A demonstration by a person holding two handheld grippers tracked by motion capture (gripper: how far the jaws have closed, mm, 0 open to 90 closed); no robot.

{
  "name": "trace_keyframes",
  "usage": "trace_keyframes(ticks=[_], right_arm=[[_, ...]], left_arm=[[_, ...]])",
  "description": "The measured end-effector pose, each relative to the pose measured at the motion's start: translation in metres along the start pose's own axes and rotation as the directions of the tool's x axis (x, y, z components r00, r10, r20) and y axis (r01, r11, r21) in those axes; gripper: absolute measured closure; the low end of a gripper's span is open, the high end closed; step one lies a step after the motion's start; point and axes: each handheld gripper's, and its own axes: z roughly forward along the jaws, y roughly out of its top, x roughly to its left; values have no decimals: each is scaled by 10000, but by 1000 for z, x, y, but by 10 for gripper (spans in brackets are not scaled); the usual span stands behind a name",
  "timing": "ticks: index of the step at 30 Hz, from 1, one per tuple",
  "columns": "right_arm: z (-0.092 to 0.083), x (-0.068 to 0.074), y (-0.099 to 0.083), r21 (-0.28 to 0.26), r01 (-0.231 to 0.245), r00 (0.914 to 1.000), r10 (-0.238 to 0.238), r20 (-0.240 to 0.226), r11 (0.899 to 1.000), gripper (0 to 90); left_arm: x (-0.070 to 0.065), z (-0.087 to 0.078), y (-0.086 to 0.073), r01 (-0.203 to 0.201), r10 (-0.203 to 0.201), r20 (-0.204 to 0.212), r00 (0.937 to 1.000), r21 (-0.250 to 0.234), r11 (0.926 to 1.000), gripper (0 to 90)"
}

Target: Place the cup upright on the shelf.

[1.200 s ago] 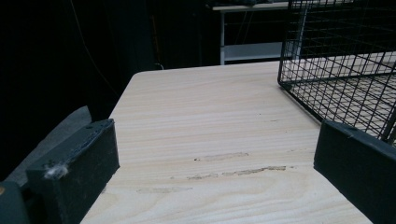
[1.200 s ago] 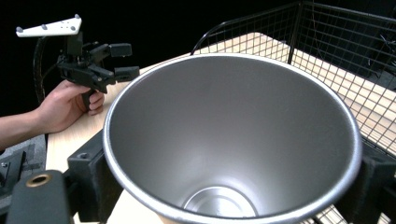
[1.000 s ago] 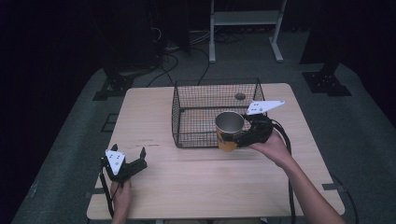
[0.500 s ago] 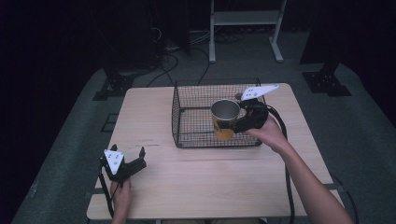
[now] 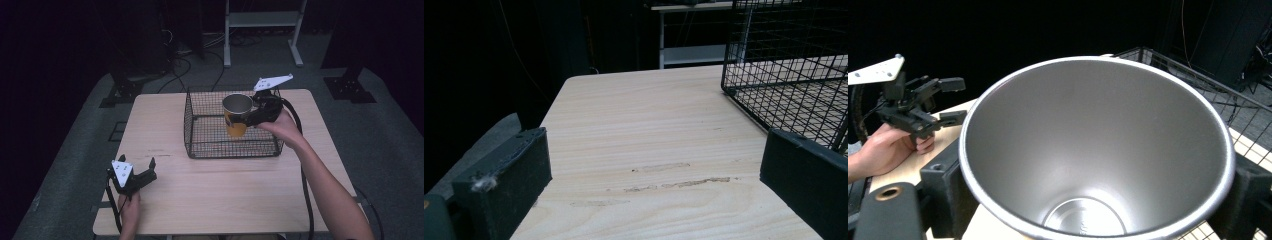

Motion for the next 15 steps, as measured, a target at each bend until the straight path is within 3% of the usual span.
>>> trace_keyframes(ticks=[15], right_arm=[[25,-25,6,112,-29,9967,20,809,9999,118]], left_arm=[[0,-1,0,-15,15,36,10000,-50,10000,0]])
